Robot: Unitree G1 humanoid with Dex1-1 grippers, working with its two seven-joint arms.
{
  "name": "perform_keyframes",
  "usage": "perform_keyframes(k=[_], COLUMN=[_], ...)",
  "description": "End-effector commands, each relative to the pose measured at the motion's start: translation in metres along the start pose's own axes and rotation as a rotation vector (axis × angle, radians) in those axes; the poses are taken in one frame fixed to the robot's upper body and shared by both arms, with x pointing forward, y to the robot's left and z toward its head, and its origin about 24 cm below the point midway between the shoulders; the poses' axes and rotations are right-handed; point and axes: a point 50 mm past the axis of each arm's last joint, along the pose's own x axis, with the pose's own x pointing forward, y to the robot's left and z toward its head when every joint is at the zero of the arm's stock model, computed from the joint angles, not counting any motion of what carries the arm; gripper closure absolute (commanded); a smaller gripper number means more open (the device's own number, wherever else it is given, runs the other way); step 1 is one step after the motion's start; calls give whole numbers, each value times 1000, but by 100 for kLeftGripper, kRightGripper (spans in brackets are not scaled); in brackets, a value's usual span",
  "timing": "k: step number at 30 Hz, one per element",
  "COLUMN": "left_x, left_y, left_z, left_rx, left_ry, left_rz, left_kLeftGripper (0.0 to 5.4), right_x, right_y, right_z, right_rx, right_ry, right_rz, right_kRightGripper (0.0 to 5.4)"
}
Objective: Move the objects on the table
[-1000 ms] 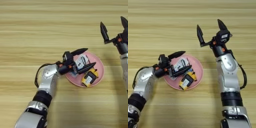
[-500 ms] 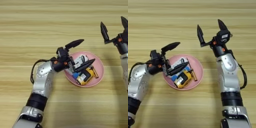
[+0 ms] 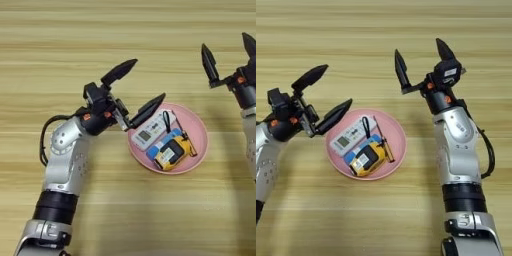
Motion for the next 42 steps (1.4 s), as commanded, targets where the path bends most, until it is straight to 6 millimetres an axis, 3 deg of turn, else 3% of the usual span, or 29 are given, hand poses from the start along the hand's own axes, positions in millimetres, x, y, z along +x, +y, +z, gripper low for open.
perform_keyframes(k=[1, 7, 15, 22, 32, 42], left_x=[-7, -31, -51, -55, -51, -51], left_y=[21, 65, 76, 74, 69, 64], left_z=[2, 1, -18, -35, -46, -51], left_rx=[77, 178, 290, 304, 284, 262], left_ry=[21, 48, 153, 215, 241, 248], left_rz=[206, 604, 786, 803, 778, 765], left_kLeftGripper=[2, 2, 2, 2, 2, 2], right_x=[1, -1, -4, -10, -28, -7], right_y=[-2, -3, 0, 7, 17, 0], right_z=[4, 4, 4, 8, 8, 5], right_rx=[-5, -8, -31, -15, 56, -20], right_ry=[-20, -15, 8, 53, 213, 441], right_rz=[2, -1, 61, 266, 770, 1200], right_kRightGripper=[0, 0, 0, 0, 0, 0])
